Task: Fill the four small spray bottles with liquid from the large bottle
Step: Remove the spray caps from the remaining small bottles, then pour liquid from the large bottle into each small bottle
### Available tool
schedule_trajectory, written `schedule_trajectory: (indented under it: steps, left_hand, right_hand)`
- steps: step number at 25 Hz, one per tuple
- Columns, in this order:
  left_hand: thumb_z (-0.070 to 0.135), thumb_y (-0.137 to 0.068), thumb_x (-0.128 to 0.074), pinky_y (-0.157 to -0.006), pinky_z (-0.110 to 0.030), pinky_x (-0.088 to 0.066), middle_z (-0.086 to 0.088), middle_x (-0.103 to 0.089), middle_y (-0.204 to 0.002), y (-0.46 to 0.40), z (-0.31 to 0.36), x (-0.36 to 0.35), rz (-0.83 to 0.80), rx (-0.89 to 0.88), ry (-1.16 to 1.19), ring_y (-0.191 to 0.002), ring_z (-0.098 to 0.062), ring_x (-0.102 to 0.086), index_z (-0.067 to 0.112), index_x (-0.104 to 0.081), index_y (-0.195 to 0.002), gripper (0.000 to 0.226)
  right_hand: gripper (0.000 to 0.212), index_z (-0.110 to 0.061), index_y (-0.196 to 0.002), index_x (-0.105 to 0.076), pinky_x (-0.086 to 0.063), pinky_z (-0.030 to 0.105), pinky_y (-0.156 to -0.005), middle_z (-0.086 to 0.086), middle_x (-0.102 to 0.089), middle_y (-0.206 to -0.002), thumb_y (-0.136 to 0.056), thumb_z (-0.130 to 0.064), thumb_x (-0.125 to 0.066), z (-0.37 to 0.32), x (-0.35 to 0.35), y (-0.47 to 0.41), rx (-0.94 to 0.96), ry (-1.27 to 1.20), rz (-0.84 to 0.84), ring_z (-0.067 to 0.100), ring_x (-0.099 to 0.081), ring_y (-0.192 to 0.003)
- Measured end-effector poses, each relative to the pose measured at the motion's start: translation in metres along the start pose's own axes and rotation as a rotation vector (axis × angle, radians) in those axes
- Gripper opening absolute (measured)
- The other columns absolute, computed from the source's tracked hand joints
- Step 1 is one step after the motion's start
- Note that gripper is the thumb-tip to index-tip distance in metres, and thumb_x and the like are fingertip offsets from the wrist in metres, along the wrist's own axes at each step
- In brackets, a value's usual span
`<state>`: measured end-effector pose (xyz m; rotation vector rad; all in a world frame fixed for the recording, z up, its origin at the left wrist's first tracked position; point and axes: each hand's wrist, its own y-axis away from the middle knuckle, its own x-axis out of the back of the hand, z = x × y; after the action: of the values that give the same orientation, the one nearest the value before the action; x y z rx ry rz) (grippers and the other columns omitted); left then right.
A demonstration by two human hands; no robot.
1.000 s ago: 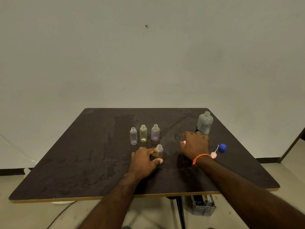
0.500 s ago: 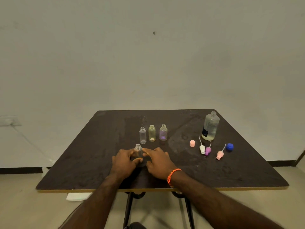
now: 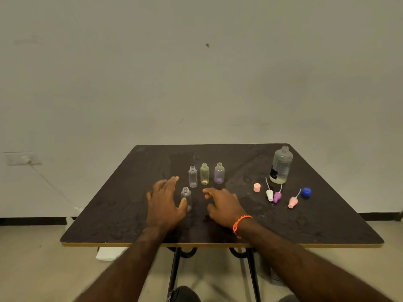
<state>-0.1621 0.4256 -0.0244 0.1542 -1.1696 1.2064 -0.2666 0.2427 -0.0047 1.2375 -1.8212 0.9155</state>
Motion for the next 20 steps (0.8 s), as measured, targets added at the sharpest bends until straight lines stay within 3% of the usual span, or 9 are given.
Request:
schedule_trajectory:
  steps: [4,8,16,20]
  left_hand:
    - [0.046,-0.081,-0.065,-0.113,-0.053,-0.029,-0.001,-0.052,-0.154,-0.025,0.046,0.008,0.104,-0.229,-0.038,-0.15,-0.024,-0.033,0.025,-0.059,-0.134,0.058]
    - [0.051,-0.083,-0.068,-0.111,-0.049,-0.03,0.001,-0.056,-0.147,-0.044,0.106,-0.018,0.071,-0.368,0.028,-0.148,-0.023,-0.035,0.023,-0.055,-0.139,0.064]
    - [0.071,-0.086,-0.066,-0.117,-0.044,-0.019,-0.004,-0.04,-0.158,-0.09,0.211,-0.113,-0.251,-0.356,0.025,-0.153,-0.02,-0.023,0.03,-0.04,-0.152,0.082]
    - [0.074,-0.081,-0.07,-0.115,-0.046,-0.02,-0.003,-0.042,-0.159,-0.133,0.239,-0.173,-0.357,-0.278,0.066,-0.151,-0.021,-0.026,0.024,-0.031,-0.159,0.1]
  right_hand:
    - [0.048,-0.032,-0.131,-0.058,-0.043,0.044,-0.099,-0.015,-0.068,-0.114,-0.084,-0.023,-0.056,0.032,0.034,0.008,-0.057,-0.023,0.138,0.019,-0.059,-0.113]
    - [0.039,-0.031,-0.124,-0.061,-0.047,0.045,-0.097,-0.012,-0.071,-0.107,-0.086,-0.026,-0.059,0.083,0.077,0.019,-0.147,-0.012,0.308,0.018,-0.064,-0.107]
    - [0.042,-0.025,-0.127,-0.057,-0.047,0.048,-0.097,-0.003,-0.07,-0.116,-0.085,-0.028,-0.062,0.18,0.148,0.008,-0.369,0.069,0.469,0.024,-0.064,-0.109]
    - [0.072,-0.025,-0.142,-0.044,-0.046,0.051,-0.103,-0.003,-0.06,-0.135,-0.08,-0.049,-0.07,0.218,0.156,-0.023,-0.437,-0.055,0.432,0.023,-0.058,-0.123]
